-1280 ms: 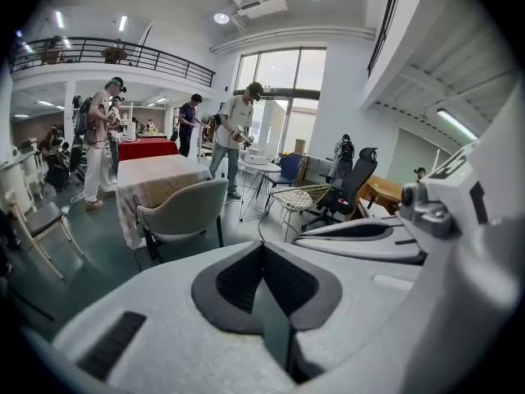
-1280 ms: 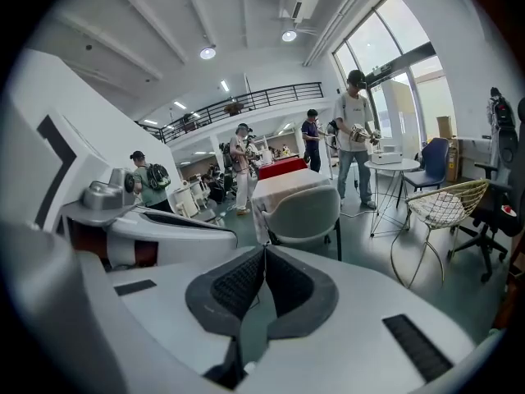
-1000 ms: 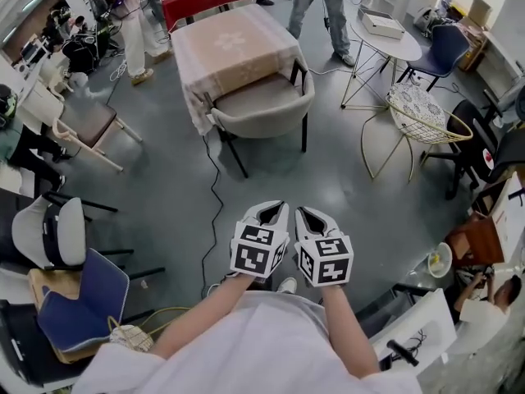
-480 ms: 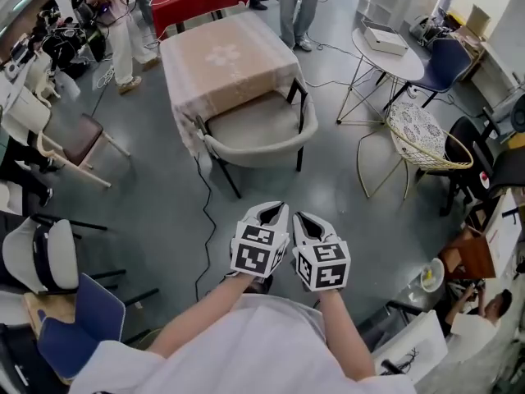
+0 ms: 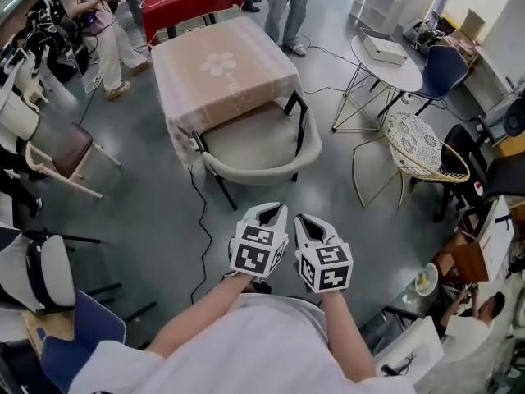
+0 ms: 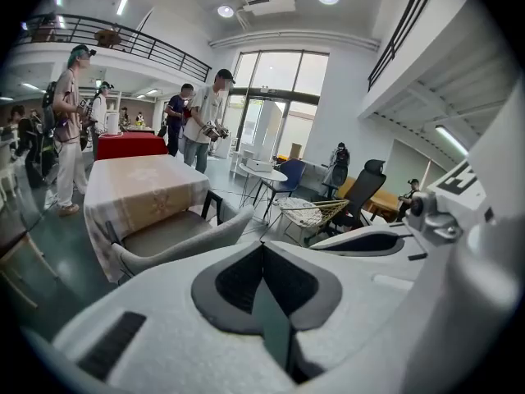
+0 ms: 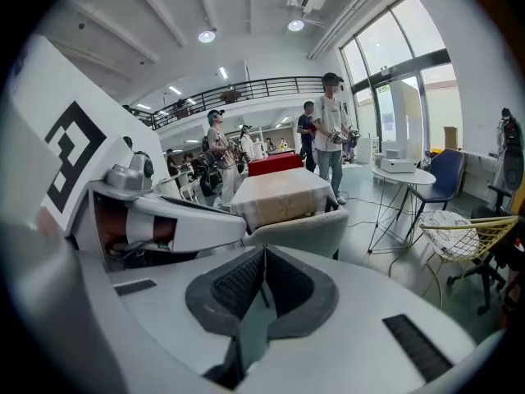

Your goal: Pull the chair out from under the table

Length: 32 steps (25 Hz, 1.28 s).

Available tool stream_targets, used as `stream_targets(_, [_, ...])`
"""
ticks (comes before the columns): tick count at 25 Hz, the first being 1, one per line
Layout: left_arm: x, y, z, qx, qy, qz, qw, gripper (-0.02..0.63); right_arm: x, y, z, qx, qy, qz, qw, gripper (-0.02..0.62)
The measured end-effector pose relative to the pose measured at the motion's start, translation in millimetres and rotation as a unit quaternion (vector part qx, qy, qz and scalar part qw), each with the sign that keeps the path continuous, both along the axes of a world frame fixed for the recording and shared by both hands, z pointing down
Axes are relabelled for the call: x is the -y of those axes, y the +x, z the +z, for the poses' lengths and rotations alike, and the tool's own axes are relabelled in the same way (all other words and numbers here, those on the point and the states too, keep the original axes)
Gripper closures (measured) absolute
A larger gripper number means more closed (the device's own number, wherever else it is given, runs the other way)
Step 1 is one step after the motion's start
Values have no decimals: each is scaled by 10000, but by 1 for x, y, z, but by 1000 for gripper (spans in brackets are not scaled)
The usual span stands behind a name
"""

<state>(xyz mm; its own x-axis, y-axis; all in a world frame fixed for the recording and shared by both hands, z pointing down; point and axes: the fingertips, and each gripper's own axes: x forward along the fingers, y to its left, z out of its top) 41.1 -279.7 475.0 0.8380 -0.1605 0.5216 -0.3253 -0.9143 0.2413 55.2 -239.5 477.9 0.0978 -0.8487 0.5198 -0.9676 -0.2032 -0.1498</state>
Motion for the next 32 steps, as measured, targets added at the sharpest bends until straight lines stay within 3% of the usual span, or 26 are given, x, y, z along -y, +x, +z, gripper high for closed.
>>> stream_targets(11, [35,26,12,162,314,380,9987,601,38,38,15,-752,-432,-614,9943,589])
stream_targets(18, [55,52,34,509,474,428,9967,600,67,79,26,-1525,-644,-1506,9746,589])
stream_targets(23, [65,69,44,831,768,354,9929,597,84,102,32,-2155,-777,-2502,9407,589])
stream_targets(30, [69,82,61,1443,1315,622,9788,546,95,123,46,-2945,-765,-3683,8785,587])
stream_targets(32, [70,87,65,1625,1494,853,9716,510,96,129,52,-2970,-828,-3962,8649,502])
